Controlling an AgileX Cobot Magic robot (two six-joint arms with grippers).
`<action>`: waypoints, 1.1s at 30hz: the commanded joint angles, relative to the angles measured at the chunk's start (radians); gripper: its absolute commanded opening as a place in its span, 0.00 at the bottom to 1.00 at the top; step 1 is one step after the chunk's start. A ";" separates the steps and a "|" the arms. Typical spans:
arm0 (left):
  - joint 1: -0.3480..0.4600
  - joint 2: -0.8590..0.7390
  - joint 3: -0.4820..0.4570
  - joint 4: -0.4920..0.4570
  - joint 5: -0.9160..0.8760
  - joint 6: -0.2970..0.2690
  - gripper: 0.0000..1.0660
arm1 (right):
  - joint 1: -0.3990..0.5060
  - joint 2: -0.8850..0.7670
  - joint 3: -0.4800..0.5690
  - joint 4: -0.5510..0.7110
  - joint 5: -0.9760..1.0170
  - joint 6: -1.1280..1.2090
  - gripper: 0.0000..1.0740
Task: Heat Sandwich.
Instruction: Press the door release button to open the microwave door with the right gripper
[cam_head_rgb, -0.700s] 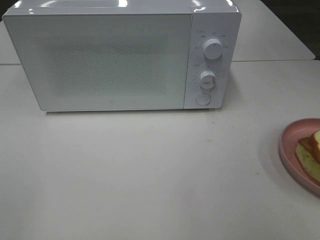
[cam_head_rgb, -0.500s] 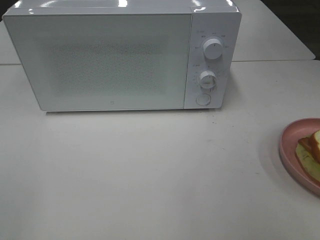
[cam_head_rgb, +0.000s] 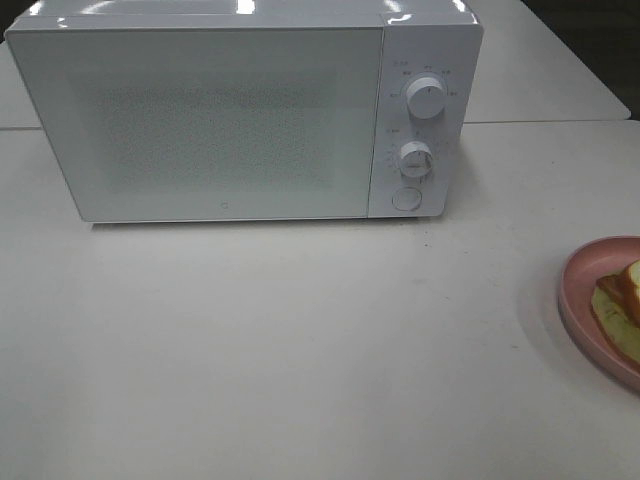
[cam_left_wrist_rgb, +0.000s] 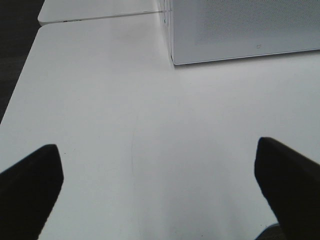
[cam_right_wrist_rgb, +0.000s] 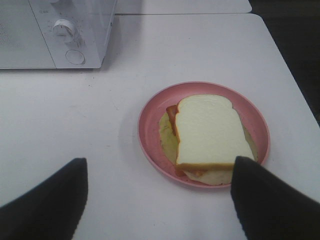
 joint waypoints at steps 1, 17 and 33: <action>-0.007 -0.028 0.004 0.002 -0.010 -0.001 0.95 | 0.006 0.029 -0.036 0.007 -0.010 -0.002 0.71; -0.007 -0.028 0.004 0.002 -0.010 -0.001 0.95 | 0.006 0.296 -0.059 0.007 -0.181 -0.002 0.71; -0.007 -0.028 0.004 0.002 -0.010 -0.001 0.95 | 0.006 0.577 -0.059 0.007 -0.461 -0.002 0.71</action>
